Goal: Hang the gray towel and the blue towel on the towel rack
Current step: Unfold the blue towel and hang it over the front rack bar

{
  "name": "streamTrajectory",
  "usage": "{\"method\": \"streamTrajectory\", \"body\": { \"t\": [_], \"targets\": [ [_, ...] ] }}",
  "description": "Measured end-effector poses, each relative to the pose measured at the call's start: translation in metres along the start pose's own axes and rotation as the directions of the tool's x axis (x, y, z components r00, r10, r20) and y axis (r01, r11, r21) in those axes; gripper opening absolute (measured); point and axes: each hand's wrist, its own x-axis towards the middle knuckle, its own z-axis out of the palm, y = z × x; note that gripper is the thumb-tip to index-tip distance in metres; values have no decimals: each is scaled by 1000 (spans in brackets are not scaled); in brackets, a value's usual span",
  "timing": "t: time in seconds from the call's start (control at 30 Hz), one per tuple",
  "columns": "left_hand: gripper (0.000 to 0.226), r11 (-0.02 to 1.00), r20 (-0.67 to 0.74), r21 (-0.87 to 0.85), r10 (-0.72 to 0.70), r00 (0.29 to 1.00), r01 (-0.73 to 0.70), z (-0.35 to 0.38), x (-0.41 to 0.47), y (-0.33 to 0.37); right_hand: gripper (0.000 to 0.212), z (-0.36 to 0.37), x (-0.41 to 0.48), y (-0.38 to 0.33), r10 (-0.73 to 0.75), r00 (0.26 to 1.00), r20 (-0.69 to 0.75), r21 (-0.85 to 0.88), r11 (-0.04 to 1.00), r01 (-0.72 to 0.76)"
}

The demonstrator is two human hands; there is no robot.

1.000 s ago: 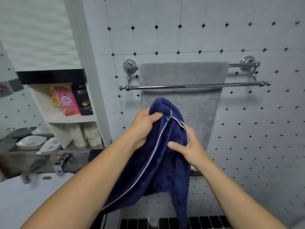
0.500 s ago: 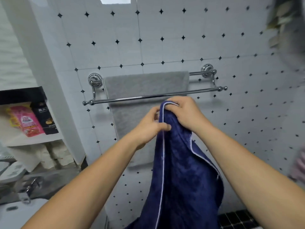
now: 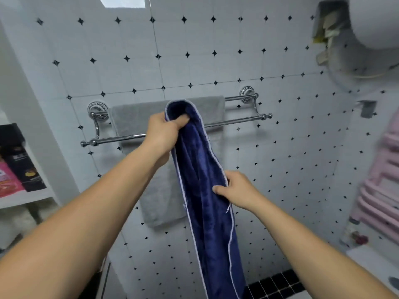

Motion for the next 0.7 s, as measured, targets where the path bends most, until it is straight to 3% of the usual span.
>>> {"method": "streamTrajectory", "body": {
  "t": [0.07, 0.17, 0.27, 0.33, 0.43, 0.53, 0.63, 0.7],
  "targets": [
    [8, 1000, -15, 21, 17, 1000, -17, -9, 3, -1, 7, 3, -1, 18, 96, 995, -14, 98, 991, -94],
    [14, 984, -34, 158, 91, 995, -85, -28, 4, -9, 20, -2, 1, 36, 243, 968, -55, 314, 925, -214],
    [11, 922, -31, 379, 106, 994, -86, -52, 5, -26, 16, -14, 9, 35, 295, 945, -139, 428, 879, -212],
    [16, 908, -78, 420, 33, 996, 3, -65, 4, -32, 15, -25, 18, 27, 270, 942, -199, 412, 895, -170],
    [32, 941, -144, 311, -95, 985, 136, -75, 1, -28, 19, -41, 28, 20, 188, 956, -224, 270, 955, -124],
    [28, 974, -147, 138, -158, 977, 178, -74, 1, -10, 23, -44, 27, 31, 121, 986, -113, -19, 992, -124],
    [30, 991, -120, 67, -108, 987, 117, -72, 3, 12, 23, -29, 13, 64, 222, 975, -21, -342, 915, -216],
    [29, 996, -122, 43, -70, 990, 76, -72, 4, 23, 25, -20, 0, 94, 333, 942, -30, -353, 878, -322]
  ]
}}
